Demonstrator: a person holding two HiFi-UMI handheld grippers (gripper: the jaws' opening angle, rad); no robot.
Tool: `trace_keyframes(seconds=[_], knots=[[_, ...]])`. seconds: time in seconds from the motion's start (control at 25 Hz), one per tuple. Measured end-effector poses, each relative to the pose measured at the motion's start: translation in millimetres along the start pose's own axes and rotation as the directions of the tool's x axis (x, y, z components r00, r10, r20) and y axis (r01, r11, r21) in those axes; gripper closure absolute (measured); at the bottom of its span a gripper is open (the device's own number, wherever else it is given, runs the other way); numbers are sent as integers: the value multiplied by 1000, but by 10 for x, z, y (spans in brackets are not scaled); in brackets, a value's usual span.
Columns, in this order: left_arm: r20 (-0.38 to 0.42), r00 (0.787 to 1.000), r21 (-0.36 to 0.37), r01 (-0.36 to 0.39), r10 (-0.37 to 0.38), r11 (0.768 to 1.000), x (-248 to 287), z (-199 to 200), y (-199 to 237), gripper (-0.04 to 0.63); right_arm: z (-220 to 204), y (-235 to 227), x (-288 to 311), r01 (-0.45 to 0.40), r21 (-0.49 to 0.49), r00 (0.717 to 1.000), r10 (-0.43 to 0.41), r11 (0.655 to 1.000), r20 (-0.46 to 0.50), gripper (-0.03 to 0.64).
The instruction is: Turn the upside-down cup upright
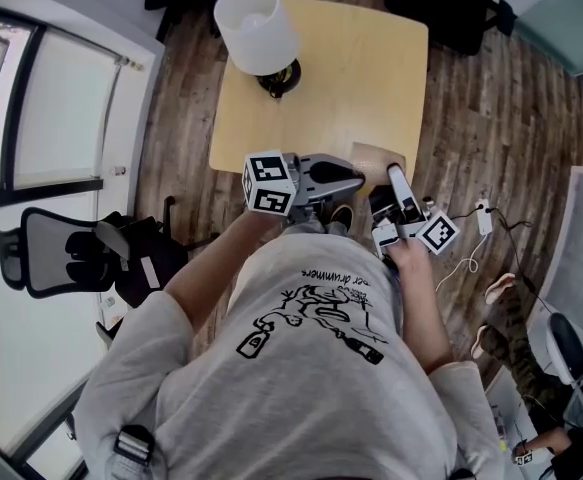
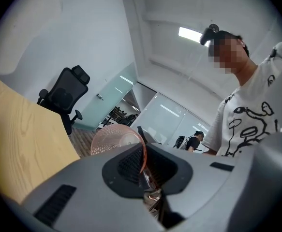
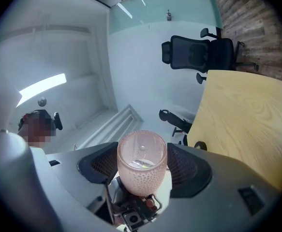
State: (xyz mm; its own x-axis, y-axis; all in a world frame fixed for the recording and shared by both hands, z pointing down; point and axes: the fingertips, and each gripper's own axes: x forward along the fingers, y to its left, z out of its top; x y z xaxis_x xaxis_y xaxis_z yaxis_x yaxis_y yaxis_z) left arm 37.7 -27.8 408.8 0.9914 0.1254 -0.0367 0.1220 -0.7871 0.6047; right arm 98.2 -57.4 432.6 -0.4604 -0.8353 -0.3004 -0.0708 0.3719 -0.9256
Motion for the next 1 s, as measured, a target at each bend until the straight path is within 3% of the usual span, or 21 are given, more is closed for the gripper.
trace_keyframes(seconds=[0.12, 0.24, 0.4, 0.52, 0.64, 0.76, 0.88, 1.0], knots=[[-18, 1000, 15, 5, -5, 1000, -5, -5, 1, 577, -4, 11, -9, 26, -96, 999, -30, 995, -41, 299], [-36, 999, 38, -3, 5, 999, -8, -2, 22, 577, -2, 21, -14, 74, -248, 989, -104, 966, -110, 298], [-48, 999, 55, -6, 9, 998, -37, -10, 29, 577, -22, 33, -19, 118, -450, 956, -223, 885, -189, 298], [-58, 998, 64, -10, 13, 998, -46, -20, 49, 577, 1, 46, -28, 122, -603, 921, -317, 788, -227, 297], [-59, 998, 61, -14, 18, 998, -63, -17, 69, 577, -47, 109, -36, 53, -774, 860, -423, 630, -285, 296], [-63, 998, 61, -18, 22, 998, -75, -1, 86, 577, -189, 206, -15, -109, -907, 760, -554, 407, -340, 296], [-75, 997, 66, -21, 26, 998, -68, -3, 104, 577, -308, 230, 0, -277, -943, 656, -682, 183, -325, 296], [-90, 995, 70, -32, 39, 997, -51, -40, 130, 577, -362, 145, -30, -398, -917, 582, -773, -3, -250, 296]])
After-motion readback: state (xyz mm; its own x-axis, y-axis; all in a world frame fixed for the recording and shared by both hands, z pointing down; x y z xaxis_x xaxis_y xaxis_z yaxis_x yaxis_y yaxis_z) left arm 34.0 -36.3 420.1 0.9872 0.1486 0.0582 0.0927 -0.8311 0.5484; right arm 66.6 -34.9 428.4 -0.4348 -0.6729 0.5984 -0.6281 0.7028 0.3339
